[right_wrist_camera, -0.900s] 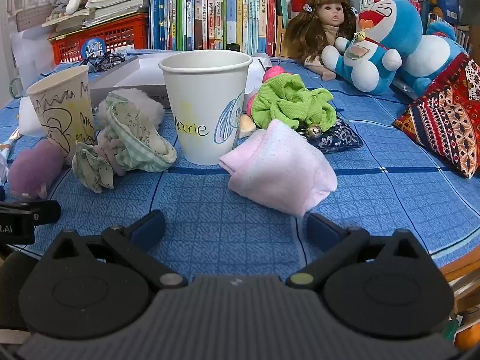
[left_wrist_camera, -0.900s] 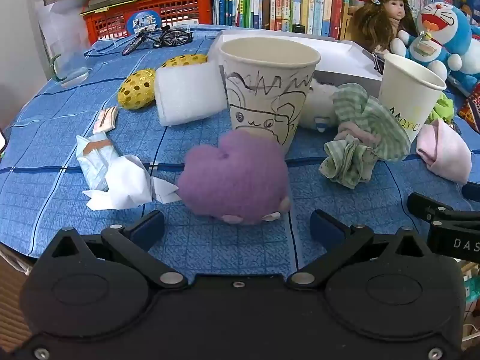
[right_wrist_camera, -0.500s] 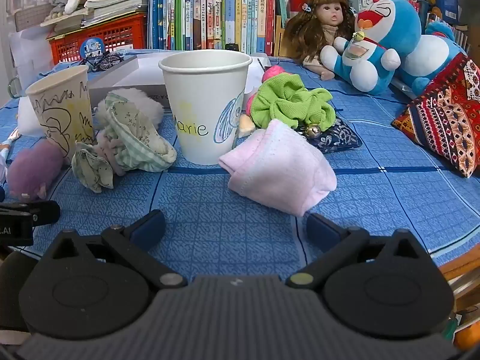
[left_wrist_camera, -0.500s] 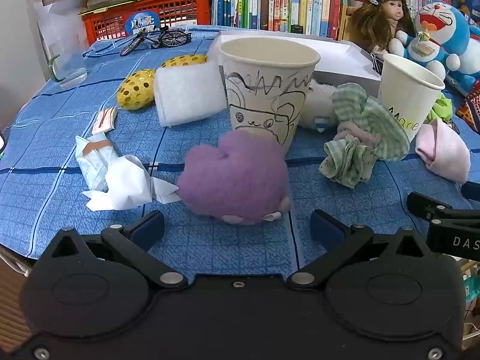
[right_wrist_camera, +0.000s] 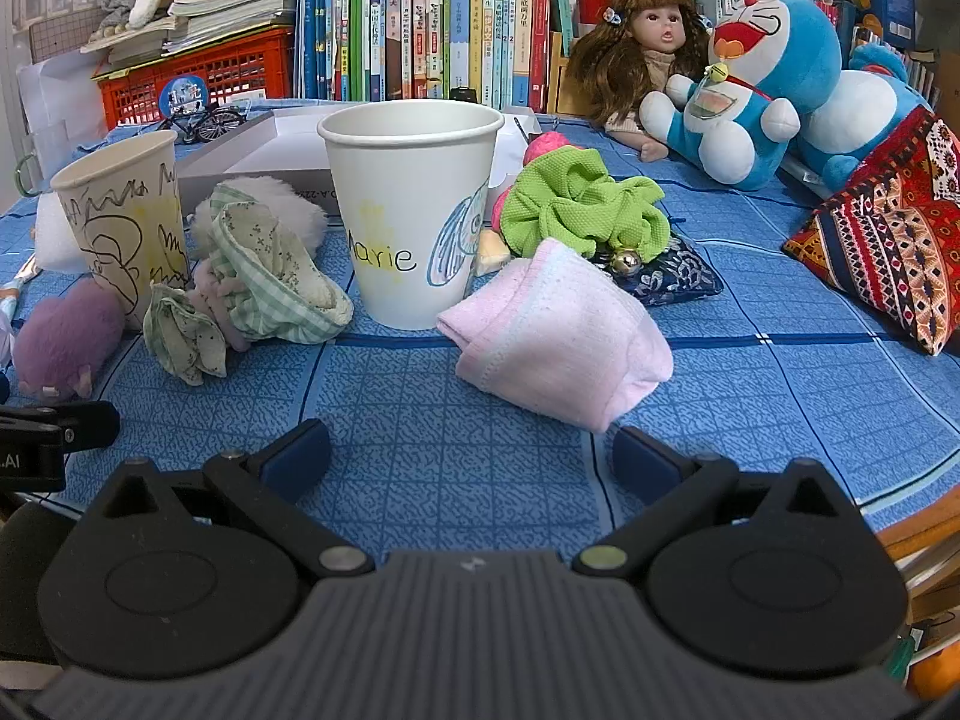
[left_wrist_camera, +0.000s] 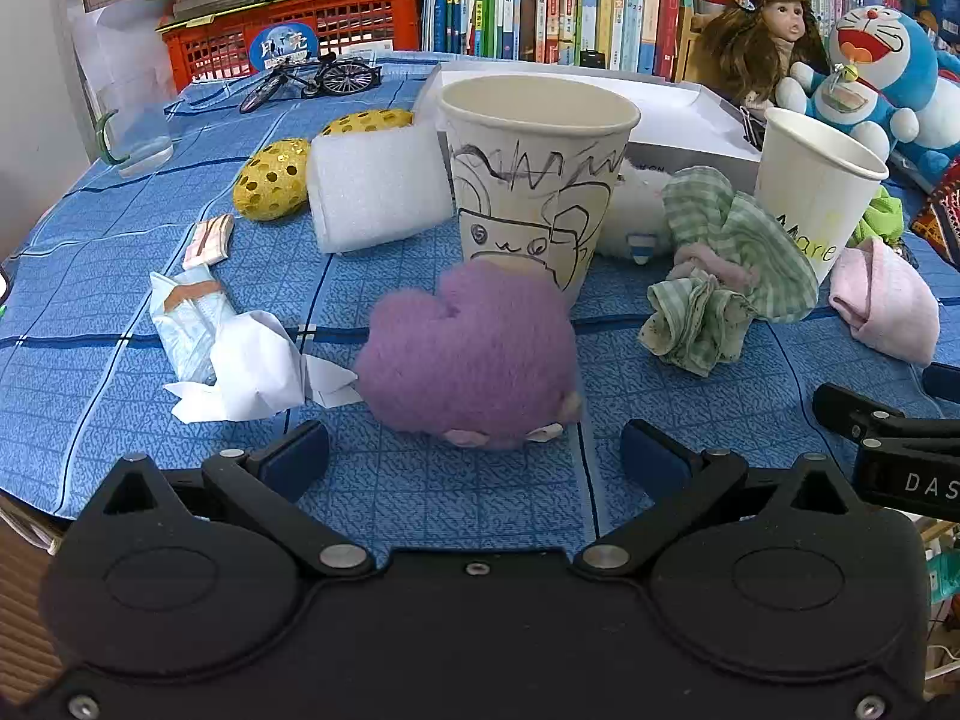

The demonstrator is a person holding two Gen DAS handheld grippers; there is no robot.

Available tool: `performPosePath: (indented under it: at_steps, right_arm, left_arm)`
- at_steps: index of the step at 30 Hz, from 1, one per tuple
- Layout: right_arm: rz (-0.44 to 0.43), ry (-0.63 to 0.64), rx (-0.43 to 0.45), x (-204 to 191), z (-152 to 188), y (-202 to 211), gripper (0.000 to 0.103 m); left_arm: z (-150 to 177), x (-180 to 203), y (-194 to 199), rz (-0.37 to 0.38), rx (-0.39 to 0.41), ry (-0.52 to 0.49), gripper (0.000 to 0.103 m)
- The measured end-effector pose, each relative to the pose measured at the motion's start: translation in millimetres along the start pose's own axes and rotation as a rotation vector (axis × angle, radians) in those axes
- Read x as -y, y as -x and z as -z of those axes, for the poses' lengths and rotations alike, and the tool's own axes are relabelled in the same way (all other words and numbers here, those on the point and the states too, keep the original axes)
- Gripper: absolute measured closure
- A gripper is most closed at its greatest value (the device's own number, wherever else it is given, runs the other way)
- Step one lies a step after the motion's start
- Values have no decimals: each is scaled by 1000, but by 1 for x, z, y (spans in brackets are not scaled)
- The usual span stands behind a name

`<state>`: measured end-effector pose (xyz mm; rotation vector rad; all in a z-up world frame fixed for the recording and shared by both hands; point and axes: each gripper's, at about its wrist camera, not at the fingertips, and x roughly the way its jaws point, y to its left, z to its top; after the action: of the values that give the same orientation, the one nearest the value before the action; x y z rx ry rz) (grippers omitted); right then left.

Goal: Organize soft objects

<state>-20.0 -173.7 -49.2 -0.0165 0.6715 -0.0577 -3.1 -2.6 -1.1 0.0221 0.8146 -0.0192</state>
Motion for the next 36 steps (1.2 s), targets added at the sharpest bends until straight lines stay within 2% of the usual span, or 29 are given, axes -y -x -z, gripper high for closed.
performPosePath:
  at_steps: [36]
  right_arm:
    - [0, 3, 3, 0, 1, 0, 0]
  left_arm:
    - [1, -1, 2, 10, 10, -7, 0]
